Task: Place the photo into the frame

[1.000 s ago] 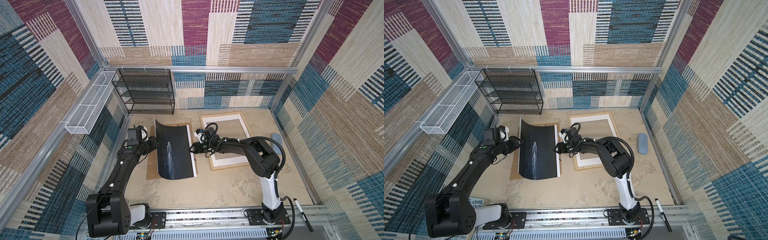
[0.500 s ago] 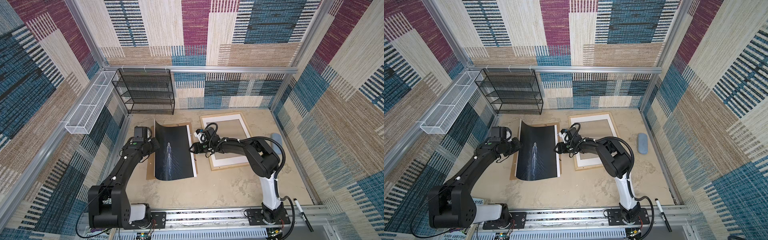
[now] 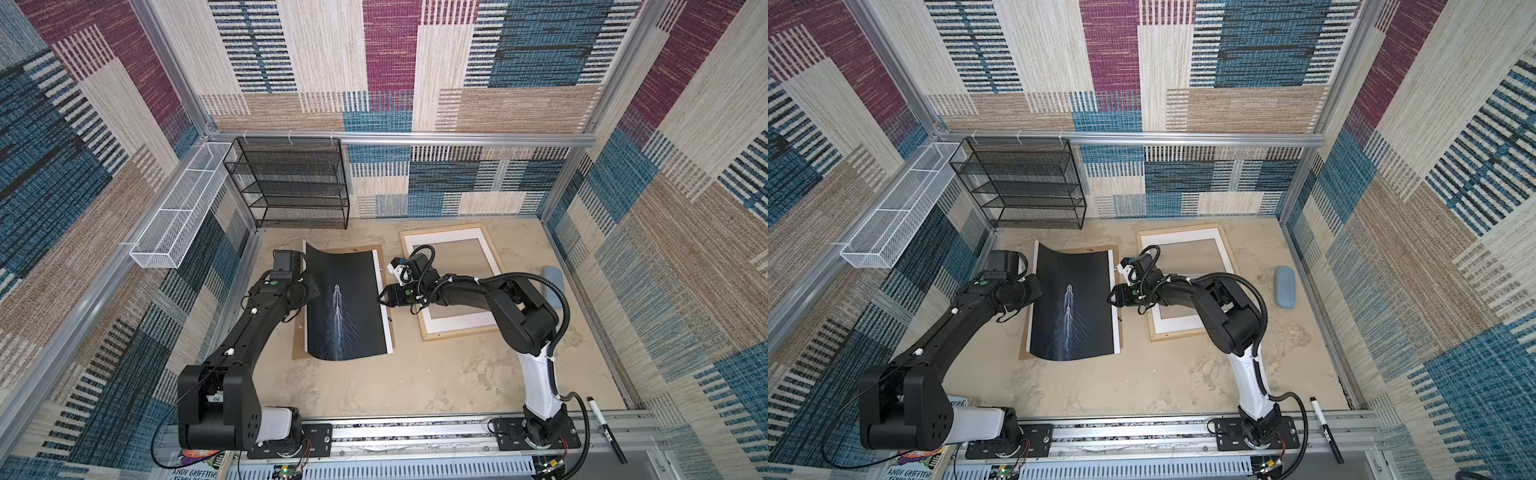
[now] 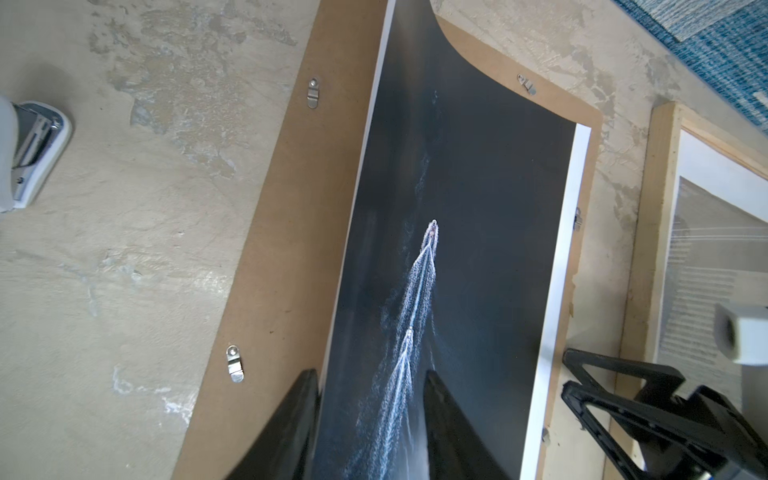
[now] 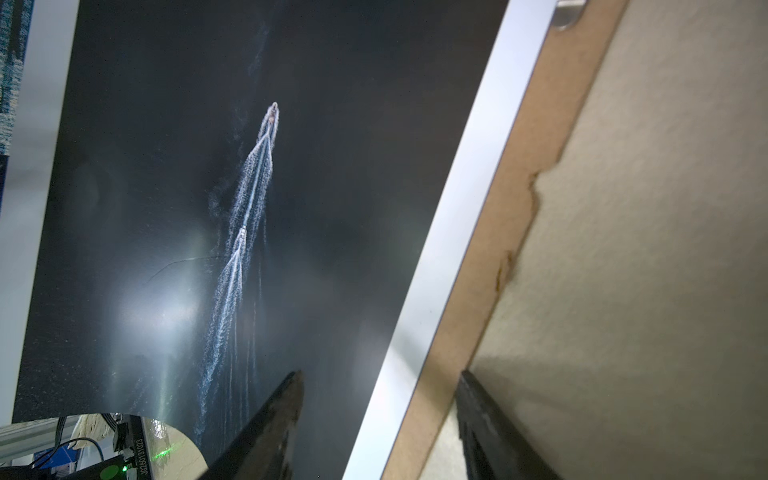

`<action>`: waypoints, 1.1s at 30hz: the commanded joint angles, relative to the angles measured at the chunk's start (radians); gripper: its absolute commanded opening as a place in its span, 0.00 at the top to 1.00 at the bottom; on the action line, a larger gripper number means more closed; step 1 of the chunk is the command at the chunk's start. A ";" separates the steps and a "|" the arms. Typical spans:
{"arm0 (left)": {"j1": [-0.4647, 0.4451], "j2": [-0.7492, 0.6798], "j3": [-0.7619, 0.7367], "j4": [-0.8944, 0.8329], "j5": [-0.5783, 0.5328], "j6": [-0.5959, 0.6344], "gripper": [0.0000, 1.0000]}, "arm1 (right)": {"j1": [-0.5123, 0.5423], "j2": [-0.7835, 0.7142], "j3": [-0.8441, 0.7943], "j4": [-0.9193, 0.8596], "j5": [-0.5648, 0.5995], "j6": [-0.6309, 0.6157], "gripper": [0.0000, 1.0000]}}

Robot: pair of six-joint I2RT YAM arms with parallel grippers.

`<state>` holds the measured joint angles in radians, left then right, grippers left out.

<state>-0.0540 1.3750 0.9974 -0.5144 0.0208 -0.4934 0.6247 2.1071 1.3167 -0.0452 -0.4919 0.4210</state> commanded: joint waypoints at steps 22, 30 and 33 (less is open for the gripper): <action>-0.076 0.053 0.041 -0.082 -0.191 0.029 0.53 | 0.001 0.011 -0.019 -0.063 0.013 0.013 0.39; -0.093 0.078 0.050 -0.086 -0.209 0.031 0.51 | 0.002 0.008 -0.020 -0.062 0.015 0.012 0.39; -0.096 0.089 0.052 -0.085 -0.210 0.030 0.51 | 0.001 0.007 -0.022 -0.063 0.015 0.012 0.39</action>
<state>-0.1474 1.4578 1.0393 -0.5892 -0.1772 -0.4850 0.6243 2.1067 1.3041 -0.0212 -0.4976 0.4210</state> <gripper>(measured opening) 0.492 0.611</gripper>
